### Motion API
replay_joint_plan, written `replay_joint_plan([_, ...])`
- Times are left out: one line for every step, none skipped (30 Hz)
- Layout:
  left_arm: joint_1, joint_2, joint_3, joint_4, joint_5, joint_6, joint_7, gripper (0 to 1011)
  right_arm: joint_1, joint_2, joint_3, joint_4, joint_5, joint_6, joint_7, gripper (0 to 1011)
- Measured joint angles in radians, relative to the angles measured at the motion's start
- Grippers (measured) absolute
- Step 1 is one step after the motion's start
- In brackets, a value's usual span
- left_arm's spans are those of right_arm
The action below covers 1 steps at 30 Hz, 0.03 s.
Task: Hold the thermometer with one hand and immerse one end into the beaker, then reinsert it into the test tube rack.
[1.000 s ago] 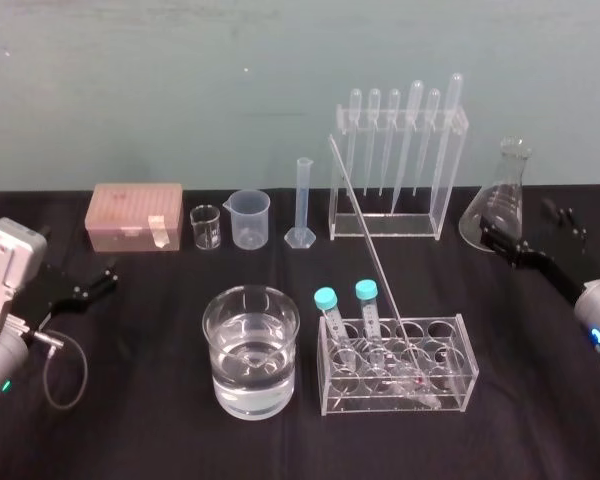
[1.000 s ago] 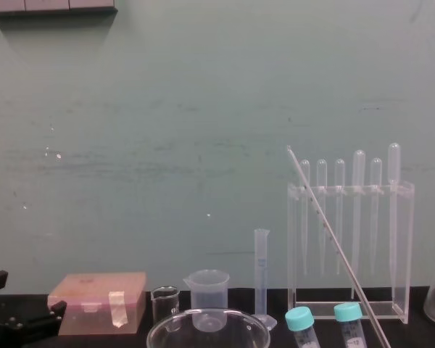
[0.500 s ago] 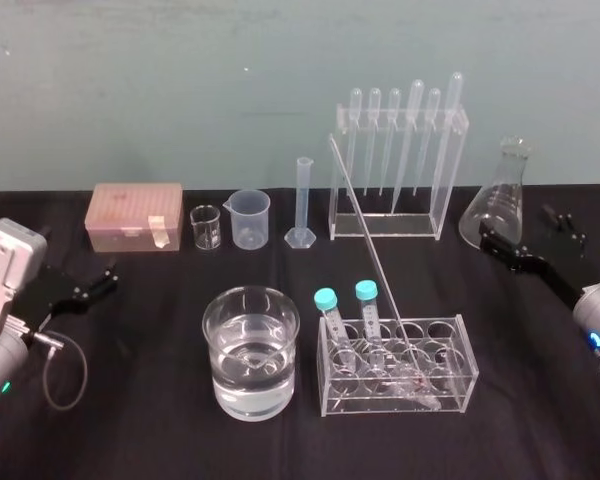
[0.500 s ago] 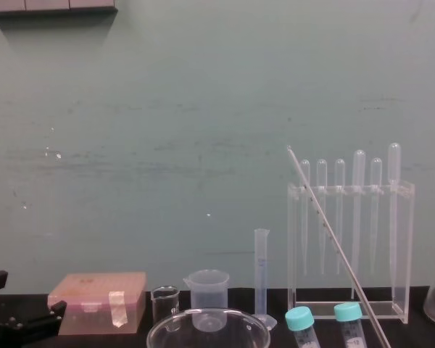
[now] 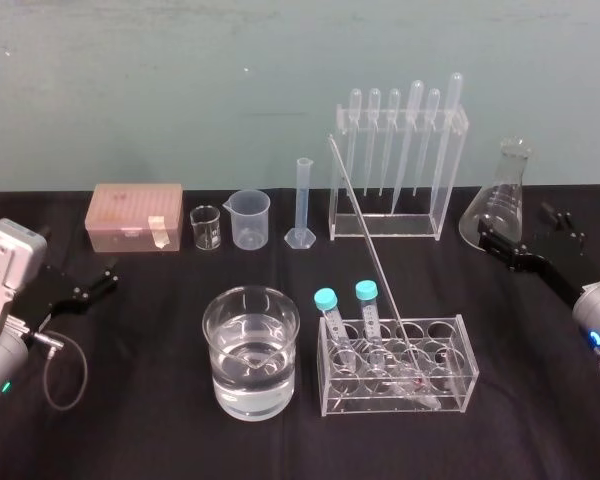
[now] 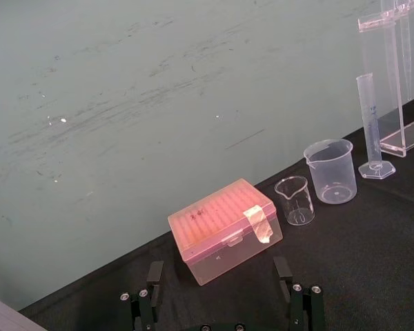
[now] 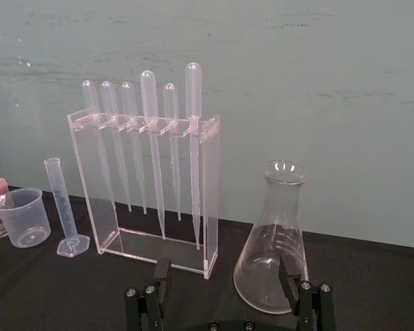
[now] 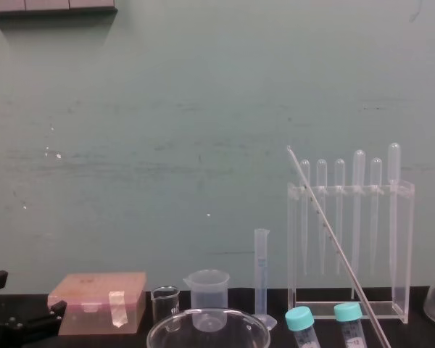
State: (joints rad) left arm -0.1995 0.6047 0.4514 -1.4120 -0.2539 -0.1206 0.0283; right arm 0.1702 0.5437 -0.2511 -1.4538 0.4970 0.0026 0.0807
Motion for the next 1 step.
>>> replay_joint_plan([0.000, 0.000, 0.000, 0.000, 0.000, 0.000, 0.000, 1008, 0.000, 0.000, 0.000, 0.000, 0.000, 0.000, 0.000, 1003])
